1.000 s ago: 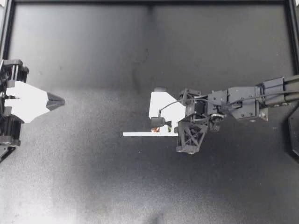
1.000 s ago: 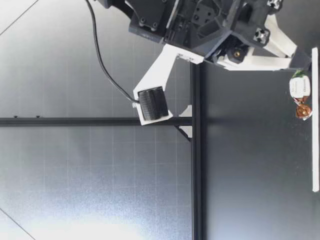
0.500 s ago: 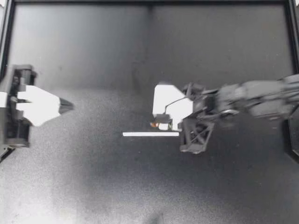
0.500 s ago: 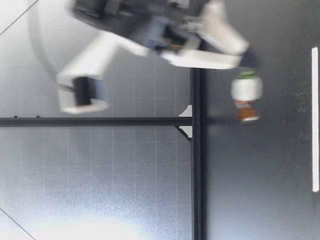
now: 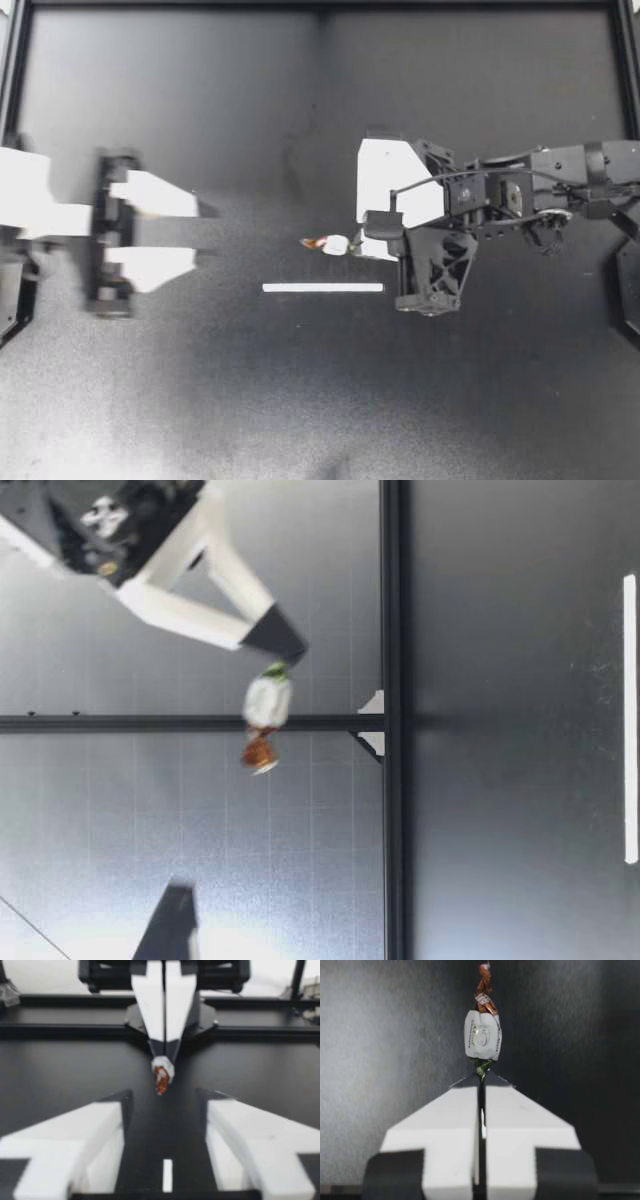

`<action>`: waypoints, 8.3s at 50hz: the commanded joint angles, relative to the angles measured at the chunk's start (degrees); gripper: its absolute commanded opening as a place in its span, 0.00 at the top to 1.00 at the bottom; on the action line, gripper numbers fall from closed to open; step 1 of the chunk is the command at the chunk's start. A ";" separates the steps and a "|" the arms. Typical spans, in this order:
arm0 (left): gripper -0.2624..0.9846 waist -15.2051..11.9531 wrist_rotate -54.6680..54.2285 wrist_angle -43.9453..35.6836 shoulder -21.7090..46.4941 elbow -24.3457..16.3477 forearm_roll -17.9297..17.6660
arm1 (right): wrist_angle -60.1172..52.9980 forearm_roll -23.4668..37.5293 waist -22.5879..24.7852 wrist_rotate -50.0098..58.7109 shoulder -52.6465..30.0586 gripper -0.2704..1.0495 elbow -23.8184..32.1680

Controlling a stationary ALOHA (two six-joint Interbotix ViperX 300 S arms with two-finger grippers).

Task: Pick up the candy and unwrap it.

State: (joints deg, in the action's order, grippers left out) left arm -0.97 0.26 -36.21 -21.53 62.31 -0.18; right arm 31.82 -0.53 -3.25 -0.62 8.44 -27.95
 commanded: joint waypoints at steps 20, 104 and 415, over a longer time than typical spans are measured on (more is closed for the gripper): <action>0.42 -0.09 0.18 -1.05 6.33 -6.33 0.53 | -0.26 1.32 0.35 -0.18 -1.05 0.92 5.45; 0.92 -0.09 0.26 -1.85 11.16 -10.11 -0.53 | -5.19 1.32 0.88 -2.46 0.26 0.92 3.96; 0.92 1.41 112.06 -17.40 9.58 -8.79 1.58 | -79.89 34.89 -9.23 56.60 -3.16 0.93 -17.31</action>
State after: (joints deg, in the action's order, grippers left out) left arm 0.53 112.41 -52.12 -10.37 53.61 1.49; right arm -49.31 34.37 -12.04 56.34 3.69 -46.32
